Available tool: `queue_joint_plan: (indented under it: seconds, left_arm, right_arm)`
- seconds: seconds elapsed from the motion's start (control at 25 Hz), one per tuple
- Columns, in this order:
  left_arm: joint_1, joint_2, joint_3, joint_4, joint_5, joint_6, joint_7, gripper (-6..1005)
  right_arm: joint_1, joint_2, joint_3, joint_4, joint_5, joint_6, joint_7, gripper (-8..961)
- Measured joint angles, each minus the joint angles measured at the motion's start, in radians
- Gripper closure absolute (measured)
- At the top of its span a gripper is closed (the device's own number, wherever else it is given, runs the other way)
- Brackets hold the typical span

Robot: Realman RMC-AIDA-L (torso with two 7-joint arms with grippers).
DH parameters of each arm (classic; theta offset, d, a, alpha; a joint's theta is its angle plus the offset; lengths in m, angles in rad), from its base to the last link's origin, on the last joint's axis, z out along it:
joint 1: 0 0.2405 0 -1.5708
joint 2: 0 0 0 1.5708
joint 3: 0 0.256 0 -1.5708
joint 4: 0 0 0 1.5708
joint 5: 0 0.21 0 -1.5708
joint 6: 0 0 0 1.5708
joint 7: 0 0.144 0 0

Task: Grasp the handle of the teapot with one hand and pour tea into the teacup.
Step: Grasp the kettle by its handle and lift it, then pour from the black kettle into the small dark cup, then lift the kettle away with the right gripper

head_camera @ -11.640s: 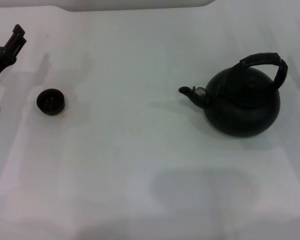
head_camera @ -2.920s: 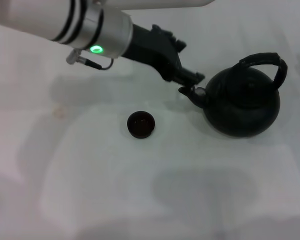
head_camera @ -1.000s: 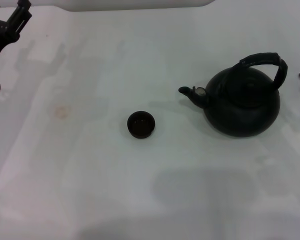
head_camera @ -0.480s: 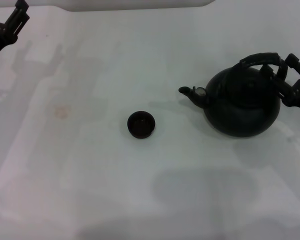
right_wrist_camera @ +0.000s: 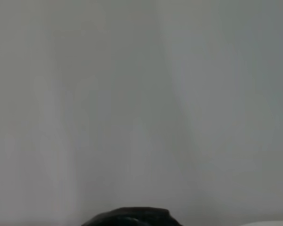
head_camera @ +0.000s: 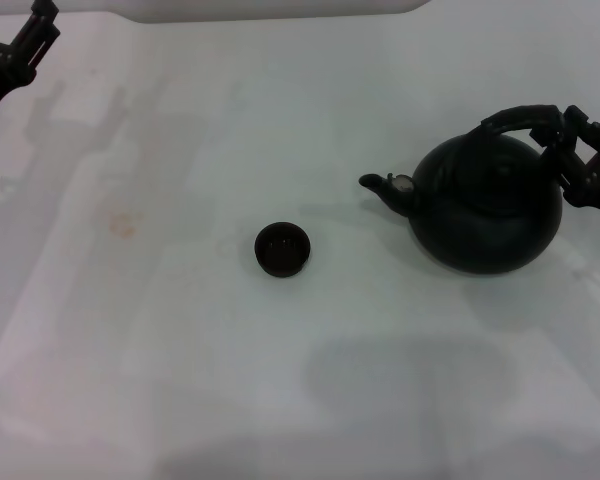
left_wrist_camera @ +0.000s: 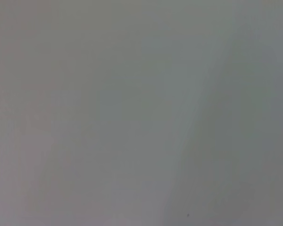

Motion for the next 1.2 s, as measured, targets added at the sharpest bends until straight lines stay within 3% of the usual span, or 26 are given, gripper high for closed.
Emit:
queue_joint_plan:
  seconds: [0.16,0.36,0.56,1.2]
  left_arm:
    - [0.000,0.000,-0.001,0.000,-0.002,0.000,-0.001,123]
    - [0.000,0.001,-0.001,0.000,-0.002,0.000,-0.002,122]
    - [0.006,0.000,-0.001,0.000,-0.002,0.001,-0.005,122]
    - [0.011,-0.004,0.005,-0.008,0.000,0.002,-0.012,121]
  right_arm:
    - [-0.001,0.000,0.001,-0.001,0.000,-0.002,-0.001,359]
    - [0.000,0.000,0.000,-0.009,0.000,-0.001,-0.001,605]
    - [0.000,0.000,-0.001,-0.041,0.000,-0.001,-0.005,760]
    - [0.101,-0.001,-0.038,-0.137,-0.009,0.028,-0.142,767]
